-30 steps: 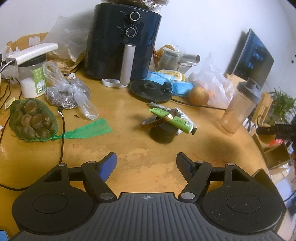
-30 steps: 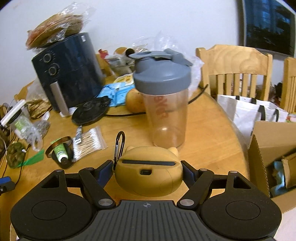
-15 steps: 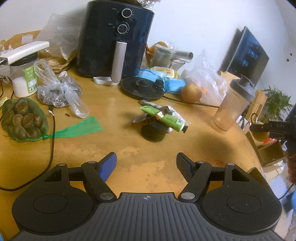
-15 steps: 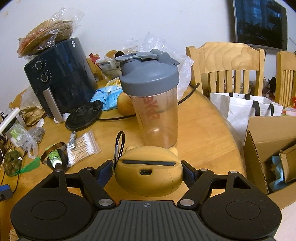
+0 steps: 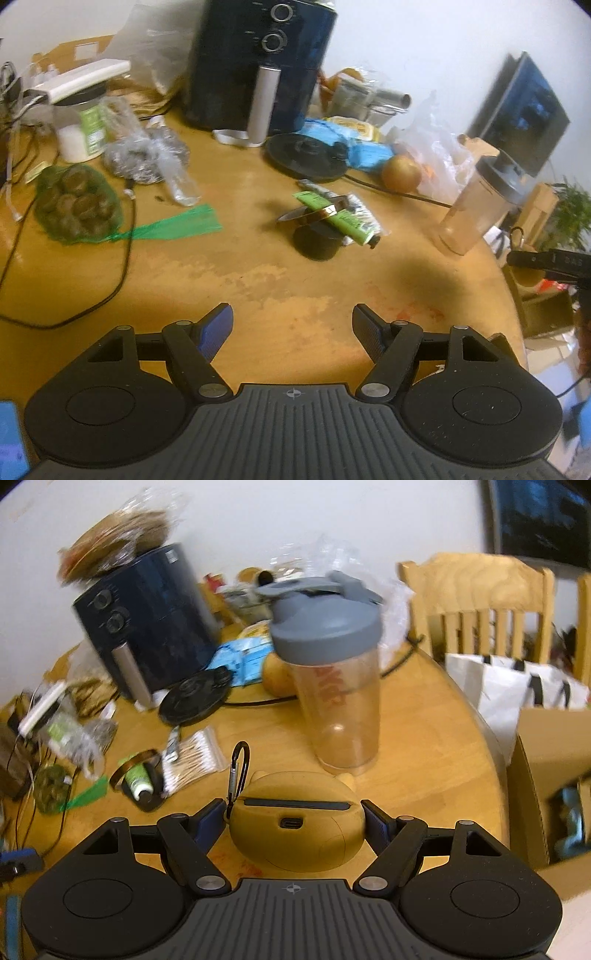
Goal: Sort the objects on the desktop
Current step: 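Hold the yellow case up with the right tool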
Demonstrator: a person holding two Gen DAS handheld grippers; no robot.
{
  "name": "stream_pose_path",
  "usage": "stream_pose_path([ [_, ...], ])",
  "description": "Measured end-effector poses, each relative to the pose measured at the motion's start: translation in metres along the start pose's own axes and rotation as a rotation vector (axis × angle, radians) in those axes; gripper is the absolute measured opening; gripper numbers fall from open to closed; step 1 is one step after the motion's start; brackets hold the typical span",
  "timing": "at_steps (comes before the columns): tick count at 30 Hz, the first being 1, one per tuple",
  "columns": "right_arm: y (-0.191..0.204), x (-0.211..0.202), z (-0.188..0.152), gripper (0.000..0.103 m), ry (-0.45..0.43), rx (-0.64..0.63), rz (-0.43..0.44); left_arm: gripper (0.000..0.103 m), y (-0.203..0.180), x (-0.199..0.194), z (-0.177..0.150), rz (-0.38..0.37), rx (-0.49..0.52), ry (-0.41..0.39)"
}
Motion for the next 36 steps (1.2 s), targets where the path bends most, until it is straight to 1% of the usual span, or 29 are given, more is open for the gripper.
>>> stream_pose_path([
  [3,0.008,-0.002,0.002,0.079,0.027,-0.029,0.049,0.071,0.0,-0.009,0.0,0.051,-0.032,0.022],
  [6,0.014,-0.003,0.006,0.079,0.054,-0.052,0.08,0.071,-0.002,-0.02,0.006,0.087,-0.074,0.039],
  [10,0.025,-0.011,0.015,0.079,0.077,-0.097,0.135,0.071,-0.008,-0.037,0.023,0.144,-0.1,0.032],
  [15,0.033,-0.019,0.025,0.079,0.103,-0.103,0.201,0.071,-0.017,-0.048,0.045,0.196,-0.135,0.025],
  [20,0.043,-0.023,0.026,0.079,0.122,-0.14,0.233,0.071,-0.026,-0.047,0.06,0.208,-0.127,0.028],
  [24,0.049,-0.024,0.02,0.079,0.133,-0.15,0.246,0.071,-0.027,-0.04,0.062,0.197,-0.13,0.039],
  [31,0.056,-0.025,0.013,0.079,0.106,-0.142,0.207,0.071,-0.031,-0.015,0.064,0.149,-0.086,0.061],
  [36,0.058,-0.035,0.011,0.079,0.091,-0.116,0.171,0.071,-0.034,0.005,0.066,0.114,-0.077,0.076],
])
Point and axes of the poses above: each gripper's, at about its wrist camera, not at the fingertips, and x roughly the way its jaws point, y to its left, z to its top, the point moved 7 cm from there along x, roughly the way its jaws point, and after that the axes turned 9 degrees about x, right-handed, at the moved point
